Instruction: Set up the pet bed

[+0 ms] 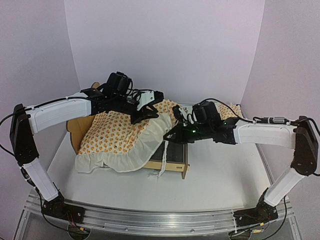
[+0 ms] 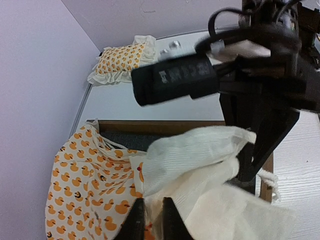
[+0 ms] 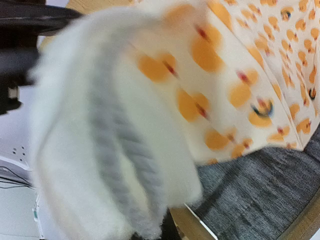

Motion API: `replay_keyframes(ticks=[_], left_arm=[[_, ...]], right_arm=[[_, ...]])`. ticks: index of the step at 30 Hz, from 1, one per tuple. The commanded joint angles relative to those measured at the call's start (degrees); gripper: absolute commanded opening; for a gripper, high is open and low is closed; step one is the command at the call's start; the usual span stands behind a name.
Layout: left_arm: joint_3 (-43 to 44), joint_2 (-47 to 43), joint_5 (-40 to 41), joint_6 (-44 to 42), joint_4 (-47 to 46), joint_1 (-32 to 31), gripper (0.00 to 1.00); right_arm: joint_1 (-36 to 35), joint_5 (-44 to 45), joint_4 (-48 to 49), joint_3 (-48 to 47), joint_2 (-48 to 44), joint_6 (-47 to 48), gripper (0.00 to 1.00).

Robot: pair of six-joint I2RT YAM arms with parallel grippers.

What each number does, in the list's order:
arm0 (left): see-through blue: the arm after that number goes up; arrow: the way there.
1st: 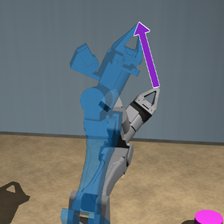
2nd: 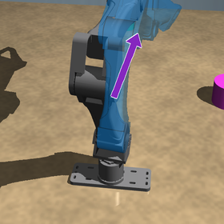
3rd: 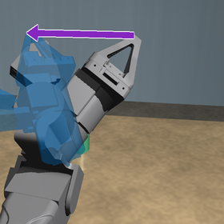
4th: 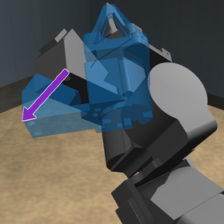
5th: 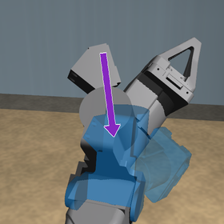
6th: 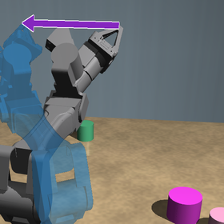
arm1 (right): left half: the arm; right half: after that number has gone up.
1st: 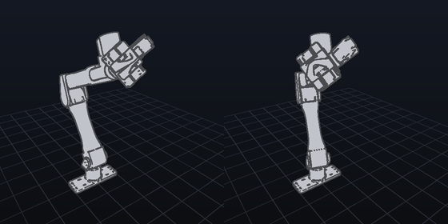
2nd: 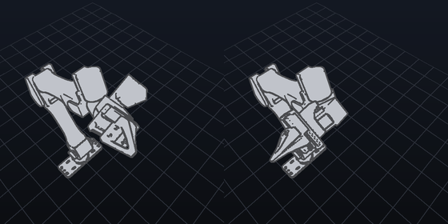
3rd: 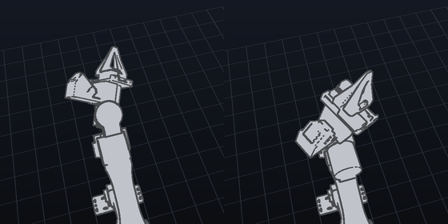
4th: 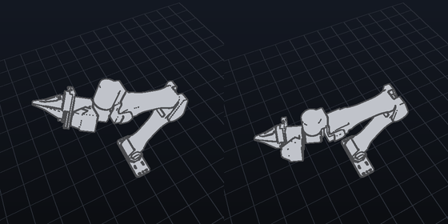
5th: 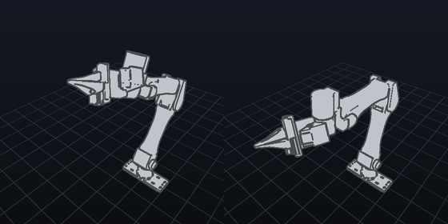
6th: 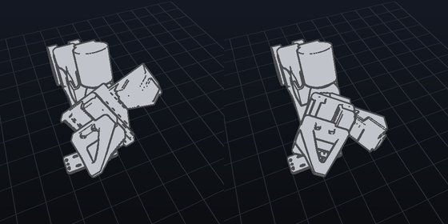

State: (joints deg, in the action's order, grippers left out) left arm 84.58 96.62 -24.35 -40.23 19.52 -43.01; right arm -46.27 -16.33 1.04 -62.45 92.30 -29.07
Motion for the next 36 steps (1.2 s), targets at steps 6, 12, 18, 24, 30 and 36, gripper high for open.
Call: replay_keyframes(ticks=[6,12,18,24,30,36], left_arm=[[-5.6,-11.6,-8.0,8.3,-8.5,2.5,0.74],[-21.1,-22.4,-13.9,22.0,-6.4,-2.3,0.4],[-26.1,-18.2,-0.8,32.5,-22.8,-2.5,0.46],[-26.1,-12.8,-2.5,37.2,-29.8,-2.5,0.47],[-25.5,-10.8,-6.0,39.7,-32.9,-3.0,0.45],[-22.6,-7.1,-3.6,41.6,-30.0,-3.3,0.26]], right_arm=[[-1.5,6.1,-0.9,-12.7,1.0,-14.2,0.0],[-2.0,8.1,-0.9,-14.7,1.8,-15.8,0.0],[-2.0,7.6,-0.9,-14.9,2.0,-16.5,0.0],[-2.2,7.5,-0.9,-14.7,1.3,-17.5,0.0],[-2.7,7.7,-0.9,-14.5,1.0,-17.4,0.0],[-2.6,7.0,-0.9,-15.5,1.7,-16.7,0.0]])
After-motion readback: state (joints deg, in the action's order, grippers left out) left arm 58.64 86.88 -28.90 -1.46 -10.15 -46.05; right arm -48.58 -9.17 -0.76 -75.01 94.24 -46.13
